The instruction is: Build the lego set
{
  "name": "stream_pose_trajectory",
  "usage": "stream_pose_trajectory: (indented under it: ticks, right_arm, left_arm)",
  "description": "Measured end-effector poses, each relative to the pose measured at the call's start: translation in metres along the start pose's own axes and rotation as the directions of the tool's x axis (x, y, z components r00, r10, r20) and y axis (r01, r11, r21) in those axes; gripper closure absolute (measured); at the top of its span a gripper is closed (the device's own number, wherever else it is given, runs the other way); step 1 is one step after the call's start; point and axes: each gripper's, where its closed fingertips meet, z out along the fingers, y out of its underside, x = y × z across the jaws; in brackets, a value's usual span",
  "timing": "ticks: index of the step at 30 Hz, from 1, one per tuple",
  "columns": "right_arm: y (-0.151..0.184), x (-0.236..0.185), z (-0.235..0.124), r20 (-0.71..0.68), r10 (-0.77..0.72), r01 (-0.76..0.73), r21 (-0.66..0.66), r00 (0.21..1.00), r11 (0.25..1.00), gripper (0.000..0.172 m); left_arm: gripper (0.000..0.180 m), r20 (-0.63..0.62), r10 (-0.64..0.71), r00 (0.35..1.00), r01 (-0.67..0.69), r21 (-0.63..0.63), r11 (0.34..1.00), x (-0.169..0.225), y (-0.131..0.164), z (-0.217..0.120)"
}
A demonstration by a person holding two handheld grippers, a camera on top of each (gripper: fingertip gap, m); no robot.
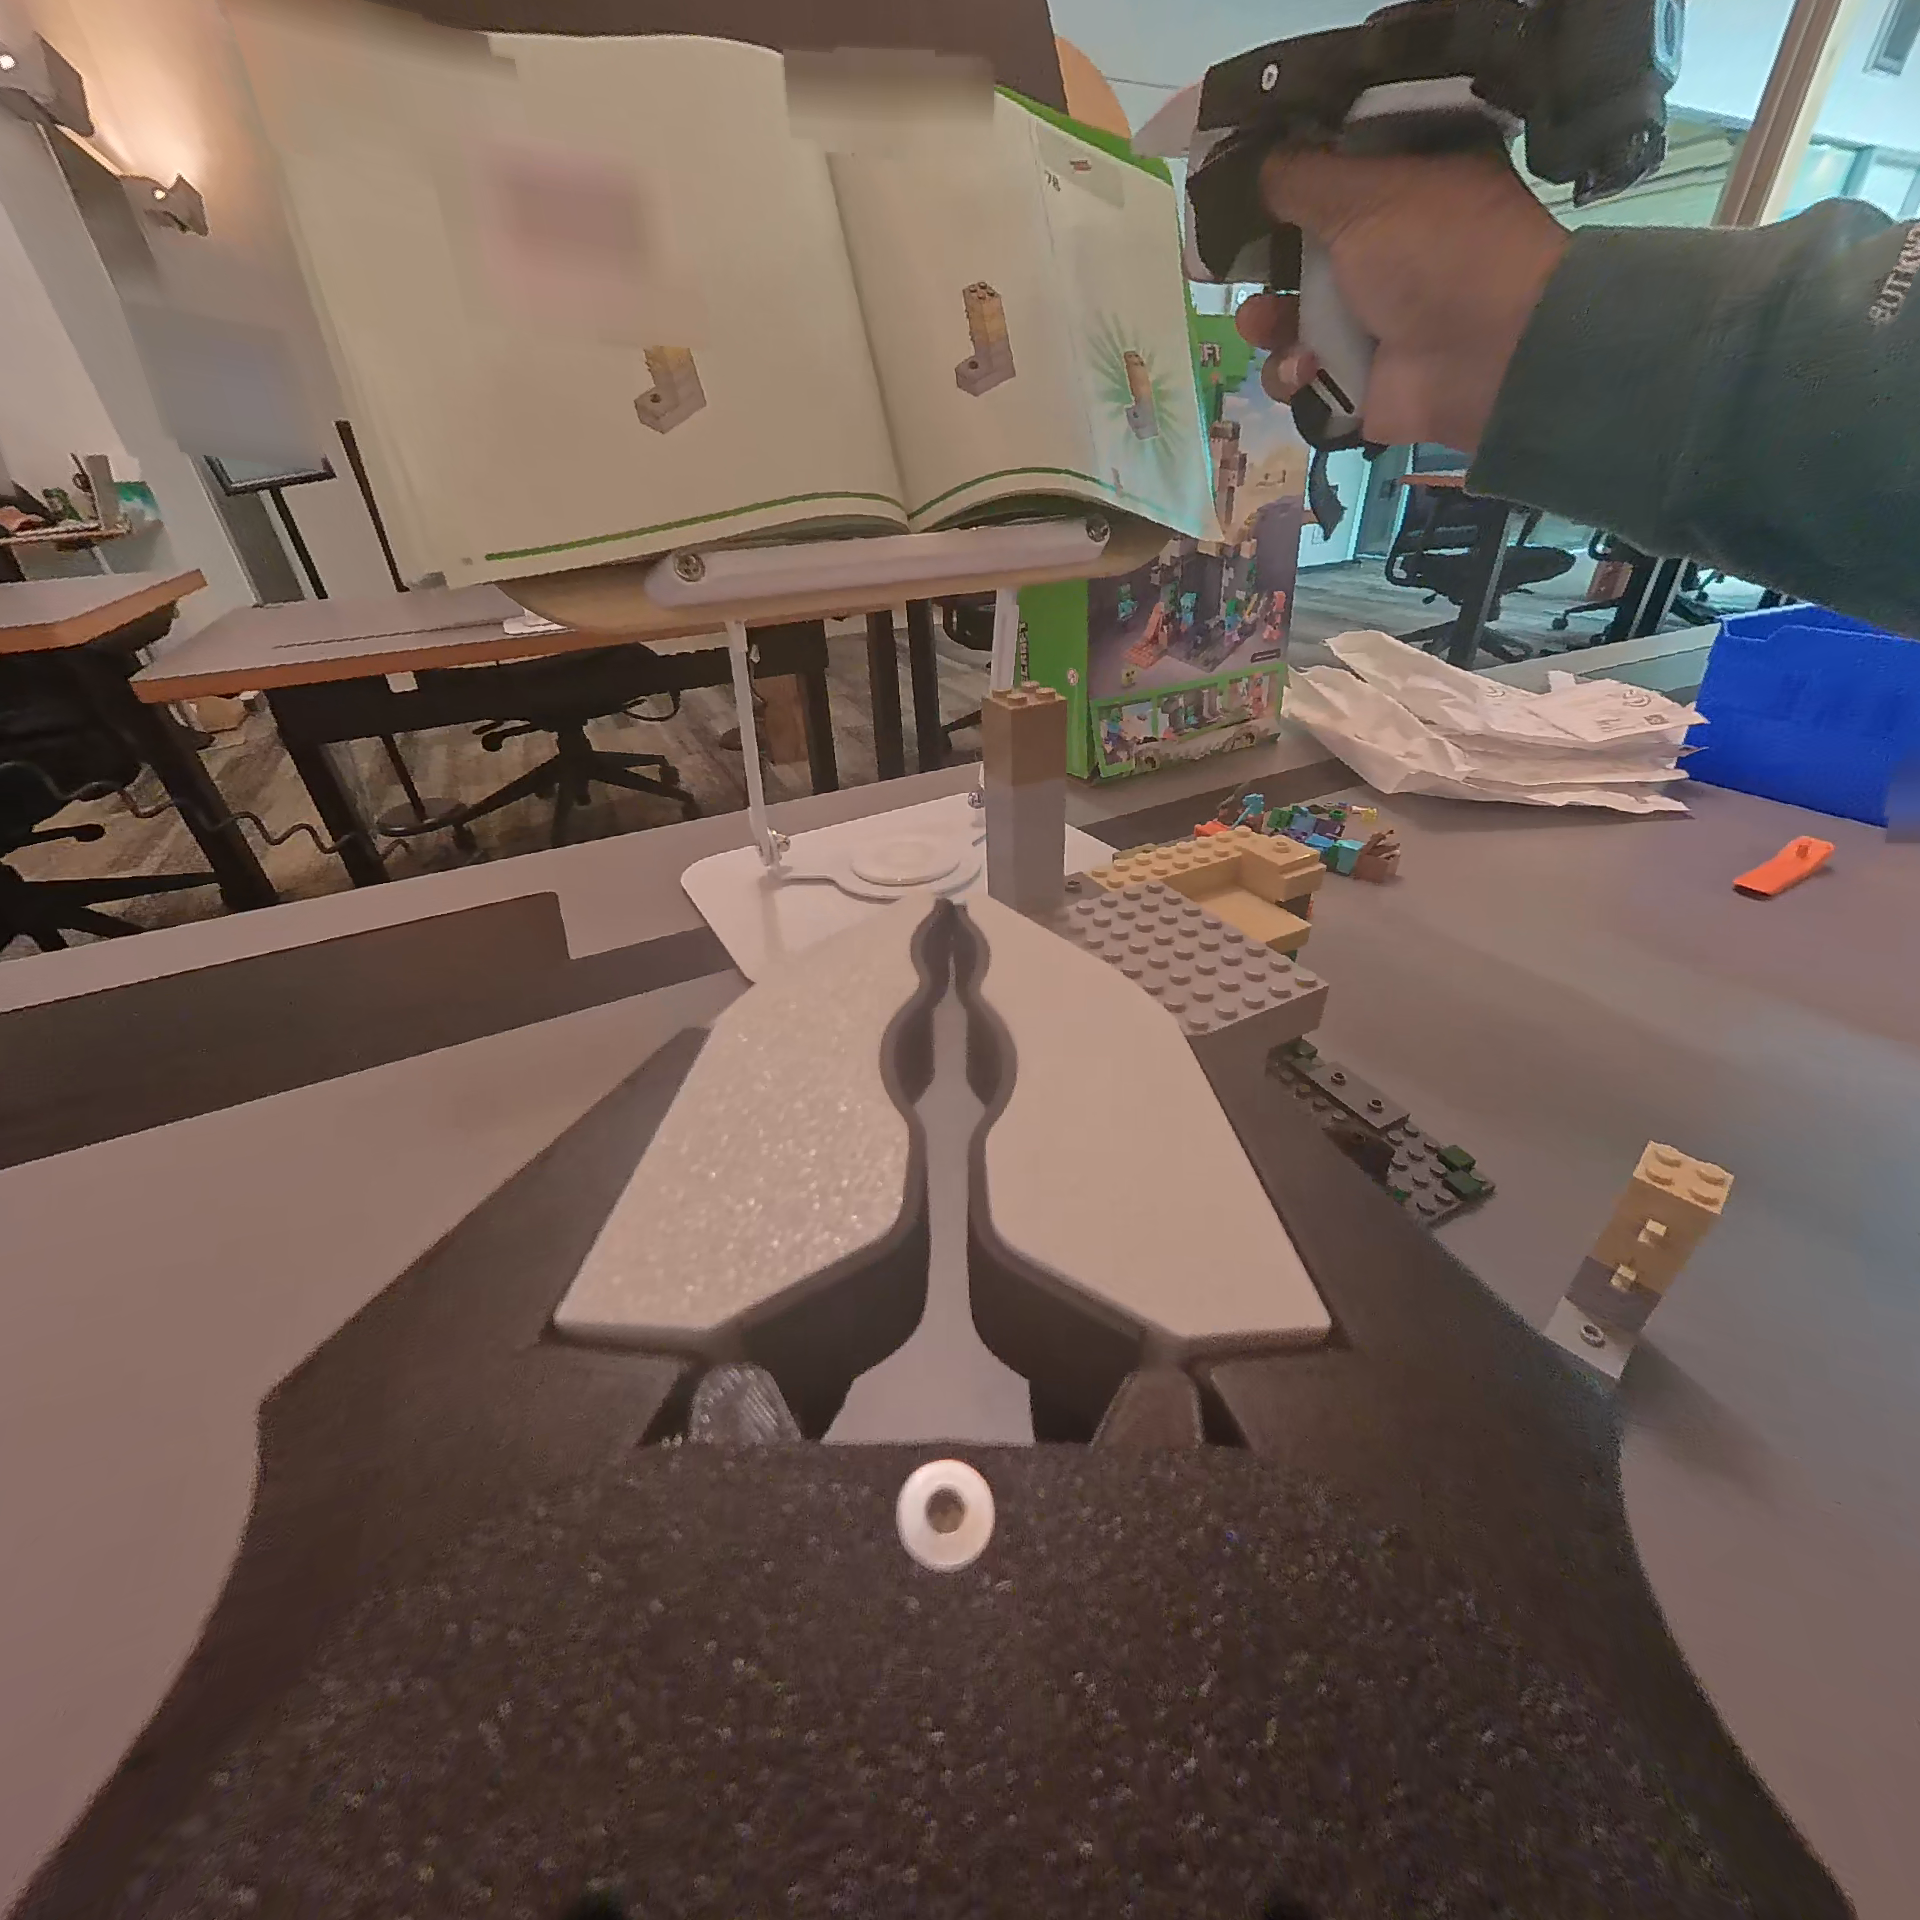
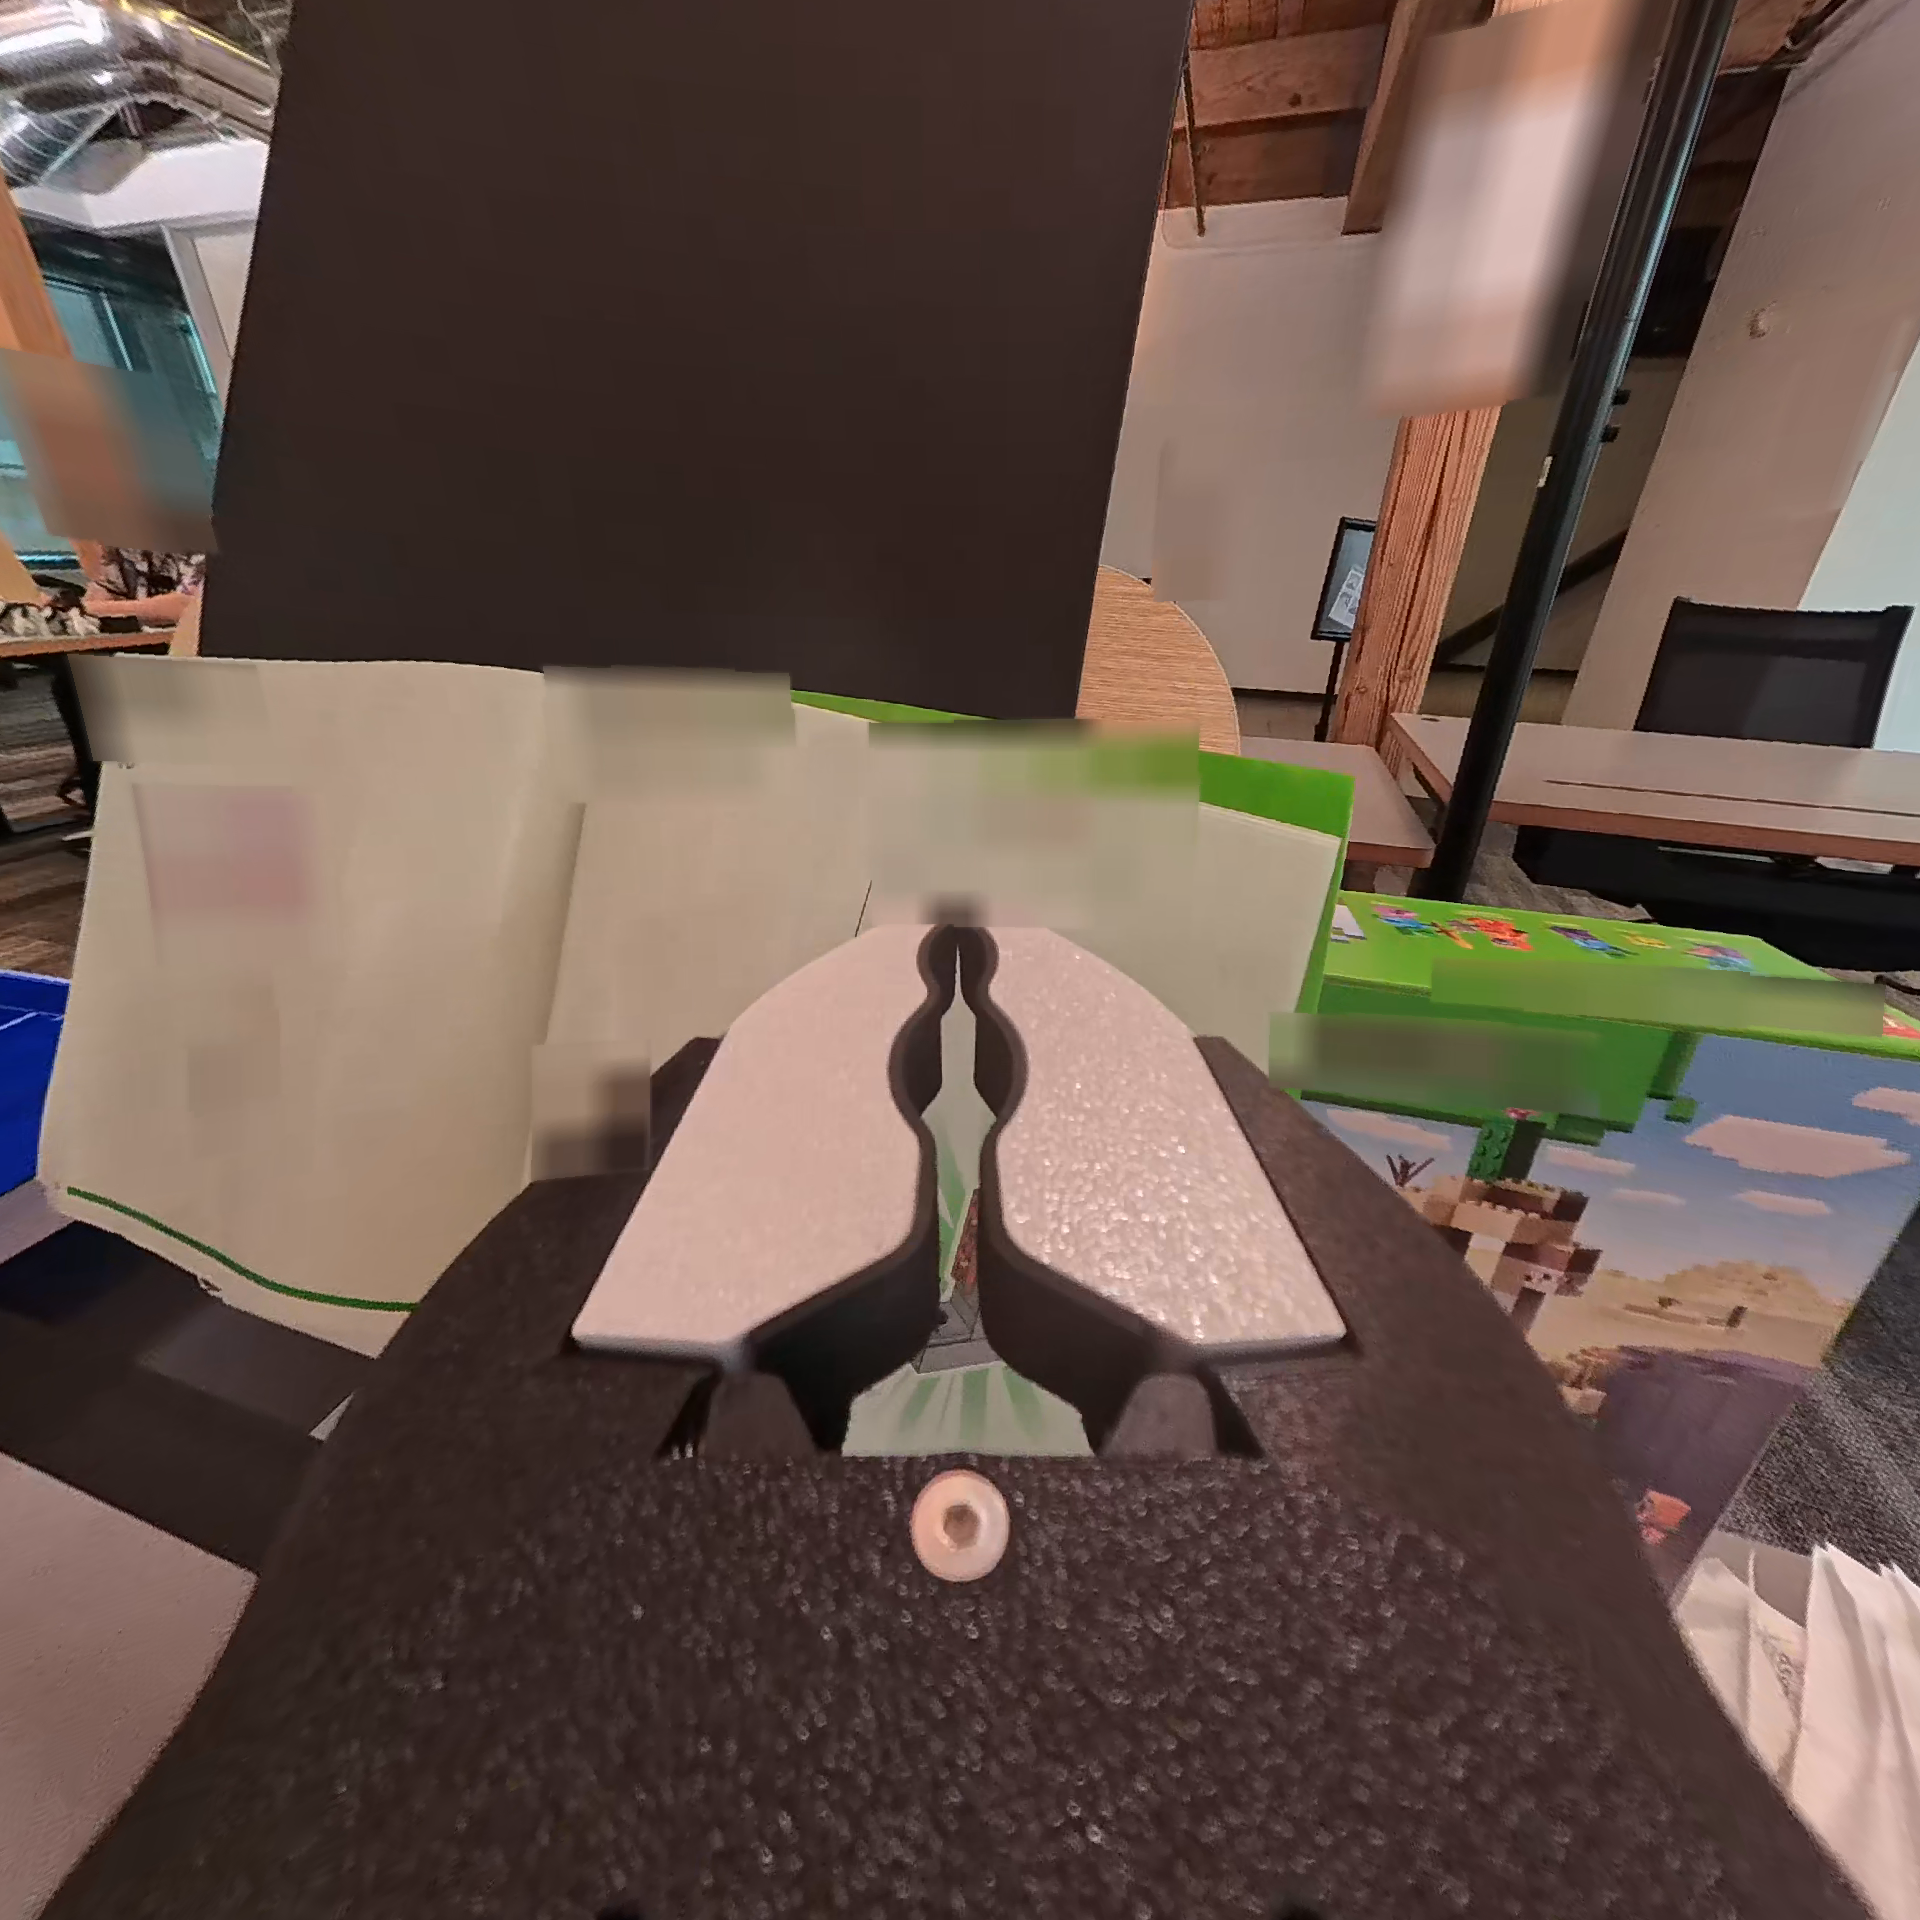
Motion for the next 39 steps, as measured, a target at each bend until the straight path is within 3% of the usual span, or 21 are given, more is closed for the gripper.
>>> stream_pose_trajectory:
  ticks: [1, 10, 25, 39]
  right_arm:
    - [0.0, 0.0, 0.0, -0.001, 0.001, -0.001, -0.001, 1.0, 1.0, 0.172]
    - [0.009, -0.003, -0.002, 0.006, -0.004, 0.004, -0.021, 1.0, 1.0, 0.17]
    - [0.084, -0.001, -0.031, -0.011, 0.04, -0.041, -0.109, 0.999, 0.993, 0.169]
    - [0.101, -0.003, -0.044, -0.008, 0.055, -0.055, -0.129, 0.998, 0.99, 0.17]
  left_arm:
    - [0.18, -0.001, 0.0, 1.0, 0.0, -0.001, 1.0, 0.0, 0.0, 0.0]
    - [0.18, -0.02, 0.025, 1.0, -0.025, -0.018, 1.0, 0.006, 0.004, 0.001]
    - [0.18, -0.037, 0.041, 0.998, -0.043, -0.043, 0.998, 0.012, 0.009, 0.002]
    - [0.18, -0.052, 0.046, 0.998, -0.049, -0.058, 0.997, 0.015, 0.012, 0.003]
